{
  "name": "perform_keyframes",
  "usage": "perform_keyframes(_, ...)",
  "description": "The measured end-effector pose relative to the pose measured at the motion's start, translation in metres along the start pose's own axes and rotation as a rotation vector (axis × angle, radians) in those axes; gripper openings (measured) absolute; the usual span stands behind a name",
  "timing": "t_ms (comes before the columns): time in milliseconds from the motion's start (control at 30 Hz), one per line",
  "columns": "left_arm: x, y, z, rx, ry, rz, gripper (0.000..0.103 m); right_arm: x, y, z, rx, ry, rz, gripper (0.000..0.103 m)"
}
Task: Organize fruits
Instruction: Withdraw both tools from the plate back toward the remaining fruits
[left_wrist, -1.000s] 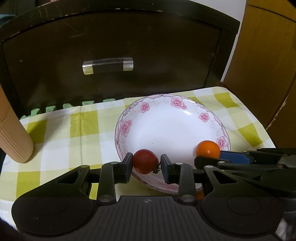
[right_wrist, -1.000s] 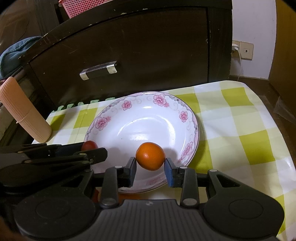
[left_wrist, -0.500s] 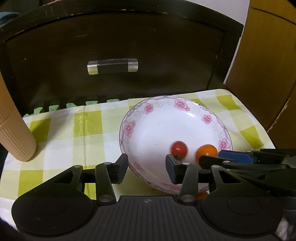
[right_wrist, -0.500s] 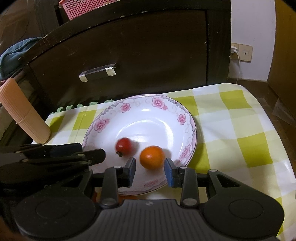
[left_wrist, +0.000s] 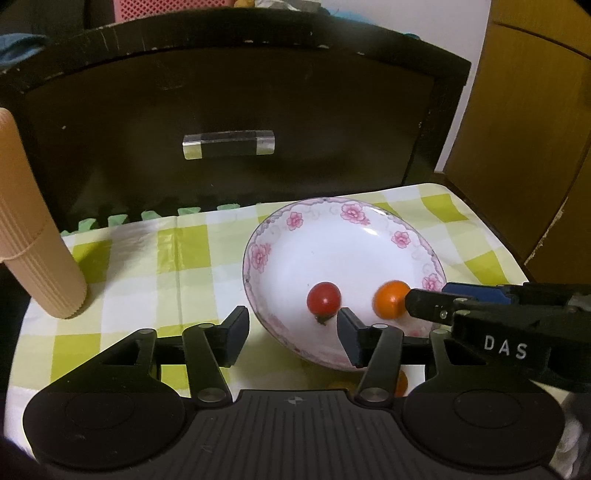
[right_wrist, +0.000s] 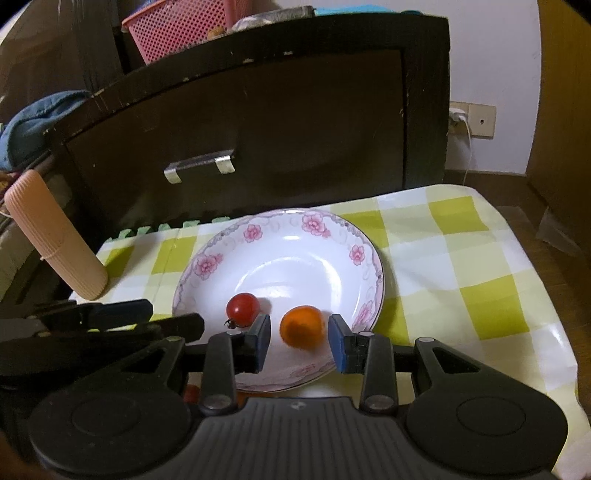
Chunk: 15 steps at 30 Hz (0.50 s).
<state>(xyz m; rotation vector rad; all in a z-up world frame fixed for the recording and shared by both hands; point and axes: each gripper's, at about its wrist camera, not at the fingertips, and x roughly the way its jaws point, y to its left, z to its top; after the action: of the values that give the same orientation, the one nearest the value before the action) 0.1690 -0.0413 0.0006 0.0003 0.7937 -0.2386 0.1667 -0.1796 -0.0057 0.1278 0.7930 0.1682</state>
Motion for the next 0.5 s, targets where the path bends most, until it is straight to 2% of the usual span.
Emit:
perform_keyframes(233,-0.022,0.005,-0.012,-0.005,-0.001,0.016,0.062,-0.022,0.007,-0.009,0.016,-0.009,0.013,0.033)
perform_keyframes(500,-0.043,0.019,-0.04,-0.039,0.027,0.032,0.064,-0.043,0.02,-0.035,0.037,0.015,0.036,0.033)
